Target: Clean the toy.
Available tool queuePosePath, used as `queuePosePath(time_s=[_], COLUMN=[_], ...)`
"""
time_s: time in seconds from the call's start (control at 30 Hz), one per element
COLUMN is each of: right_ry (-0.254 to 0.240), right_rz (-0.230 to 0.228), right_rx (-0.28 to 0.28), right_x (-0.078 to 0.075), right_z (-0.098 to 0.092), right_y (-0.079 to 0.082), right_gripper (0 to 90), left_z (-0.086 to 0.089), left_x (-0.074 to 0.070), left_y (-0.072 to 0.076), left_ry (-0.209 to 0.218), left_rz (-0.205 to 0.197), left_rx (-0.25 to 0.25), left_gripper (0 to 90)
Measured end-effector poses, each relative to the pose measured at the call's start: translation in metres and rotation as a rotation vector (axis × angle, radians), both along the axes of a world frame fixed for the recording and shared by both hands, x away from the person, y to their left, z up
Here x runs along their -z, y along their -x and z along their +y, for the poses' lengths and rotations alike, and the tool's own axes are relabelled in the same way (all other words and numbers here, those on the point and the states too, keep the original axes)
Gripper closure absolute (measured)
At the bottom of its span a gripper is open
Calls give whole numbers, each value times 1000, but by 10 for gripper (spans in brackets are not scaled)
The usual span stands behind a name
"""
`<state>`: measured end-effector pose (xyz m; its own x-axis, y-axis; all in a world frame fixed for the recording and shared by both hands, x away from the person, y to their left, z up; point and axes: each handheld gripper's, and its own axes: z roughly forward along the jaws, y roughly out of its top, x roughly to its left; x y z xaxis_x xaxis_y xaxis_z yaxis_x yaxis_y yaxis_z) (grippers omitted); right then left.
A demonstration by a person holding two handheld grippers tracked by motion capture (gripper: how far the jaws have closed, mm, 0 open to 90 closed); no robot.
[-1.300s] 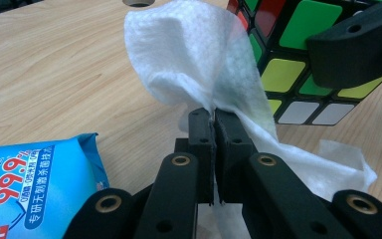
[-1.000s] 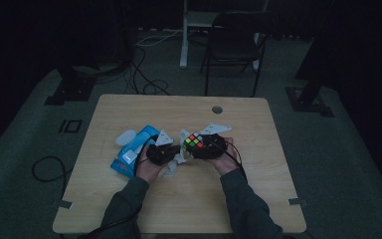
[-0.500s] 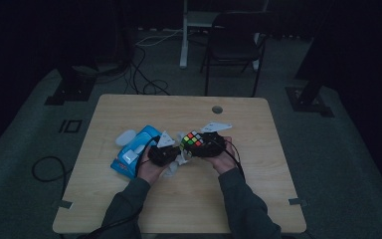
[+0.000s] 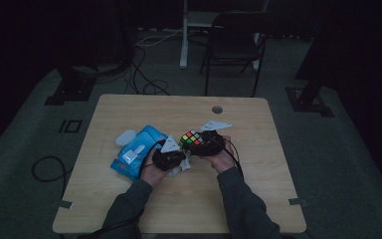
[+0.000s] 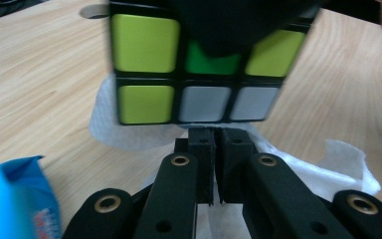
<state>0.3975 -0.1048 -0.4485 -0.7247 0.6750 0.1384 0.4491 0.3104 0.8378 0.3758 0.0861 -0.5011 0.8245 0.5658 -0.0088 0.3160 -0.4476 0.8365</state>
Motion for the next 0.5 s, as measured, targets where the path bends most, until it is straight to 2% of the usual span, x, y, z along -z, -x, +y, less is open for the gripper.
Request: queuePosePath(time_s=[0.13,0.23,0.33,0.5], right_ry=[-1,-1,-2,-2], right_rz=[5,6,4,6], right_rx=[2,2,-1,0], right_x=[0,0,0,0], right_z=[0,0,0,-1], right_y=[-1,-1,0,0], right_gripper=[339,339,340,340], left_z=[-5,-4,0,8], left_x=[2,2,1,-3], left_y=[3,2,0,-5], left_ry=[-2,1,2,2], left_rz=[1,0,-5,-11], left_rx=[34,32,13,-50], left_gripper=[872,871,871,871])
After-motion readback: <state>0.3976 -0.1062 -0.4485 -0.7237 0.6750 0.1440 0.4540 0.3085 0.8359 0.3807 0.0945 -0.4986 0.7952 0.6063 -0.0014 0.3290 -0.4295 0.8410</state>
